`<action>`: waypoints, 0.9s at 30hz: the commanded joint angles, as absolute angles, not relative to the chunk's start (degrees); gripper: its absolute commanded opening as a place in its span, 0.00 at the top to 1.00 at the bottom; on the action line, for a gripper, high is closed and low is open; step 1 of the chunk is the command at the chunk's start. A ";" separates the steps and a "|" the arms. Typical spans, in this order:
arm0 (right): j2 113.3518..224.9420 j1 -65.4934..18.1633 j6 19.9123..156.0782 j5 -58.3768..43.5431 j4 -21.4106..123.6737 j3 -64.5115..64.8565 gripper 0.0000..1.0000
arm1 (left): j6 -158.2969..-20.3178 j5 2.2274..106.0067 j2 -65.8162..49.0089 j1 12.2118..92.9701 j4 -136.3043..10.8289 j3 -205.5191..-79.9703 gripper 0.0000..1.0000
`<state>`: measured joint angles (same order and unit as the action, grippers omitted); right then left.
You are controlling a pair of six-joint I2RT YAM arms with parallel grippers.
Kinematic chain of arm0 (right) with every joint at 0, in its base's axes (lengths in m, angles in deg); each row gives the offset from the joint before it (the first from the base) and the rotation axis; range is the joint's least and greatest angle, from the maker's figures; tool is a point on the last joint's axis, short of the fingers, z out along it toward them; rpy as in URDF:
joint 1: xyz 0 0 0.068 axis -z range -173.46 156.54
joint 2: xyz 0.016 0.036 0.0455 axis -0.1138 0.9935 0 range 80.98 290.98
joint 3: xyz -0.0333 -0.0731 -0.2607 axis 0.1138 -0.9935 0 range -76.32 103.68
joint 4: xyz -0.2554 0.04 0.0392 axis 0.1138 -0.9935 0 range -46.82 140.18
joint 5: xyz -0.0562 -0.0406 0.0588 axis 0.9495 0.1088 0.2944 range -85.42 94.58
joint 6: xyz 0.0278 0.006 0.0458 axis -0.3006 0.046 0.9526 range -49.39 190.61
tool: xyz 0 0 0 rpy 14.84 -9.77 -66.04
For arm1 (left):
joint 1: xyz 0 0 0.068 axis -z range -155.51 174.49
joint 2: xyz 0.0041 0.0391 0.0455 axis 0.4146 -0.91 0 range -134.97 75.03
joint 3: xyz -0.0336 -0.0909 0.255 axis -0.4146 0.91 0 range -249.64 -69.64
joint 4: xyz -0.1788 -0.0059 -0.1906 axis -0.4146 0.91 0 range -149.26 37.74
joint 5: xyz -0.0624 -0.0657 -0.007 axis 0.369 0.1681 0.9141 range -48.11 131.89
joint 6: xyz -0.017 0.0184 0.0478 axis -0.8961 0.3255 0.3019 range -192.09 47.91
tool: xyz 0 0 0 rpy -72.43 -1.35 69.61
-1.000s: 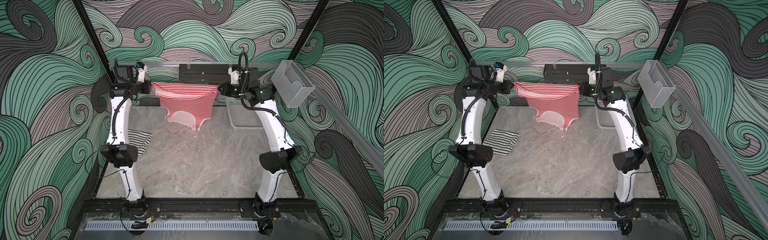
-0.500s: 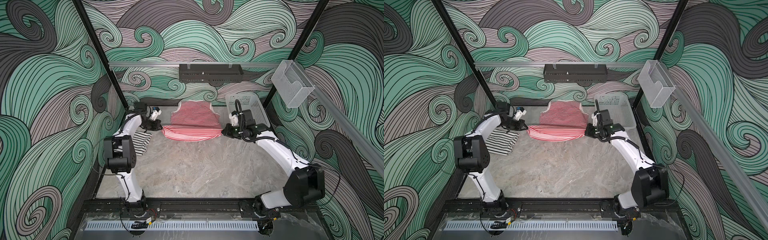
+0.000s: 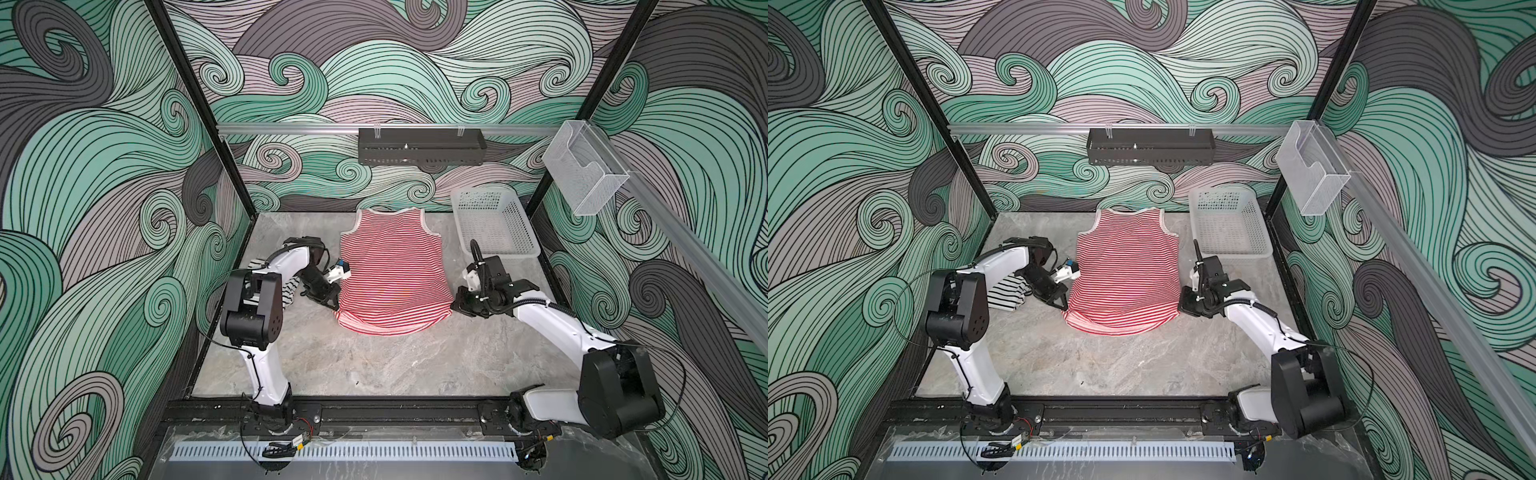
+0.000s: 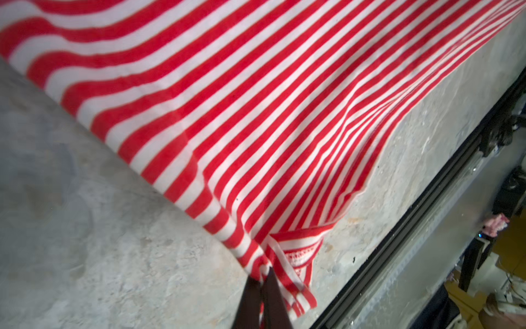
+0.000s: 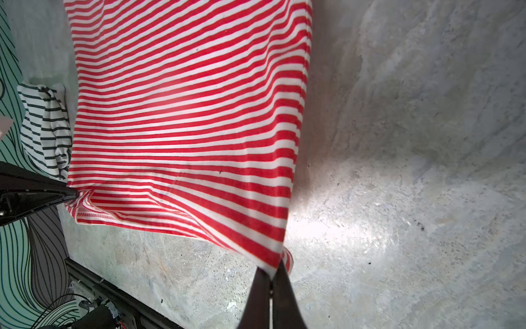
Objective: Fold and stack tank tops
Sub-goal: Smooth out the tank top at the center of the table.
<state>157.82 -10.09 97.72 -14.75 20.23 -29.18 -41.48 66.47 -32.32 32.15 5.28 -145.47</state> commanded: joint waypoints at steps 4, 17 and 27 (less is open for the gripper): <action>153.83 -9.55 95.72 -14.73 16.16 -31.36 1.00 | -35.61 63.91 -30.73 31.79 10.33 -144.55 1.00; 156.02 -10.70 93.66 -9.35 9.07 -31.44 0.65 | -28.38 50.42 -29.97 37.68 13.89 -136.79 0.75; 159.71 -22.08 98.21 -1.73 11.08 -25.27 0.71 | -30.79 56.20 -26.78 37.33 15.52 -147.65 0.74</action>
